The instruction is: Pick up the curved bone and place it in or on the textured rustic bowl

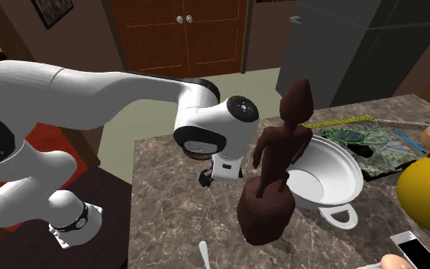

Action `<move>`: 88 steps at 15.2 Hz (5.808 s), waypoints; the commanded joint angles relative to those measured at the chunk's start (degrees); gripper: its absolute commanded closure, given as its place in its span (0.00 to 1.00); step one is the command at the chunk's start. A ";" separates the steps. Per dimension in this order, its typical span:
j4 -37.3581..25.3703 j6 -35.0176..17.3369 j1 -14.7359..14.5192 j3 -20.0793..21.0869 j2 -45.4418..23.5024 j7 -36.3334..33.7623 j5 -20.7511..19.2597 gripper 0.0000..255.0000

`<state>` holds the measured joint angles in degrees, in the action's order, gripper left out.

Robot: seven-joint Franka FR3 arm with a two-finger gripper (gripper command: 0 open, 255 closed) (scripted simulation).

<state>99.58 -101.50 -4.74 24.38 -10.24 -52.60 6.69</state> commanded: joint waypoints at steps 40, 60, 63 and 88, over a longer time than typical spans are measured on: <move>-13.05 -15.19 -27.52 -9.42 -24.64 -51.78 -15.43 0.00; -14.47 -12.22 -27.41 -9.13 -23.05 -51.54 -14.99 1.00; -15.52 -10.36 -27.38 -8.99 -22.21 -51.40 -14.74 1.00; -15.14 -0.42 -28.49 -6.91 -11.66 -53.73 -12.26 1.00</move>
<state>81.27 -100.99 -33.31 17.14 -24.18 -105.83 -6.07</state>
